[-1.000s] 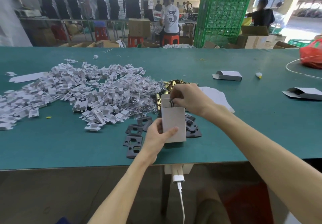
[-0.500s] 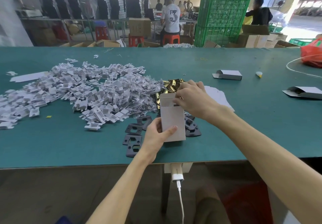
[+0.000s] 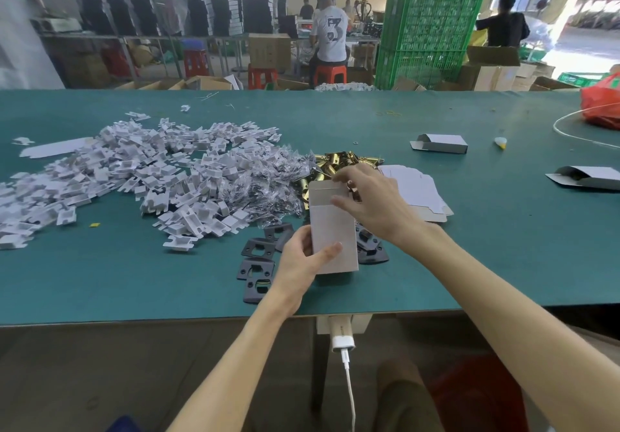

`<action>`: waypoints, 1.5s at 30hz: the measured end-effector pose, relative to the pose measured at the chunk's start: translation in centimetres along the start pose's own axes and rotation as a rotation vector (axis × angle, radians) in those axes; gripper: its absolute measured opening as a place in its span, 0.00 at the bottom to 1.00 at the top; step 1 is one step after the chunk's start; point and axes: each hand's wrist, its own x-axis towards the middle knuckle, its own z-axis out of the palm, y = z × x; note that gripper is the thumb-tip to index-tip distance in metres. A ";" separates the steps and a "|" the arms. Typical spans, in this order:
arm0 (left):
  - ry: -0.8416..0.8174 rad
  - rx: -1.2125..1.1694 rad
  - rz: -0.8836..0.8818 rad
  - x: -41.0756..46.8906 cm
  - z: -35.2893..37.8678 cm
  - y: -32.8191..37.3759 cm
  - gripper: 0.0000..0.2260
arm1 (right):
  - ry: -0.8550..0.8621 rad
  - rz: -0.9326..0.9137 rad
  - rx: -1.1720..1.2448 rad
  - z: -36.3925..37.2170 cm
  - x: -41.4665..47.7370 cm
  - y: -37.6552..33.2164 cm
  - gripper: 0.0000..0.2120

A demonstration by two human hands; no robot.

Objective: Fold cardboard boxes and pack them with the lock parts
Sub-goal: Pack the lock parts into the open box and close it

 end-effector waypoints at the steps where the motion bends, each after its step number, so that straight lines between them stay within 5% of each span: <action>1: -0.004 -0.005 0.008 0.0 0.0 0.1 0.29 | 0.038 0.060 0.130 0.4 -0.5 0.4 0.19; 4: -0.042 -0.038 0.033 -0.1 0.1 0.3 0.32 | -0.005 0.274 0.453 1.8 -2.4 1.3 0.26; 9: -0.088 0.013 0.061 -0.2 0.3 0.2 0.39 | 0.037 0.335 0.738 4.8 -5.6 1.6 0.23; 20: 0.026 0.093 0.062 -0.3 0.5 0.3 0.16 | 0.133 0.451 1.055 6.1 -8.2 1.7 0.13; 24: 0.033 0.080 0.039 -0.3 0.3 0.2 0.07 | 0.104 0.447 1.048 6.2 -8.6 1.6 0.08; 31: -0.020 -0.003 0.033 -0.3 -0.2 0.6 0.09 | 0.081 0.433 0.994 6.3 -8.6 1.8 0.07; 37: -0.030 -0.052 0.073 0.0 -0.3 0.1 0.20 | 0.143 0.542 1.077 6.5 -8.3 1.7 0.22; 40: 0.049 -0.019 0.115 0.2 -0.4 -0.3 0.22 | 0.084 0.518 0.979 6.6 -8.2 1.8 0.23; 45: 0.333 -0.021 0.115 0.4 -0.3 -0.6 0.09 | -0.113 0.350 0.863 7.0 -8.3 1.6 0.27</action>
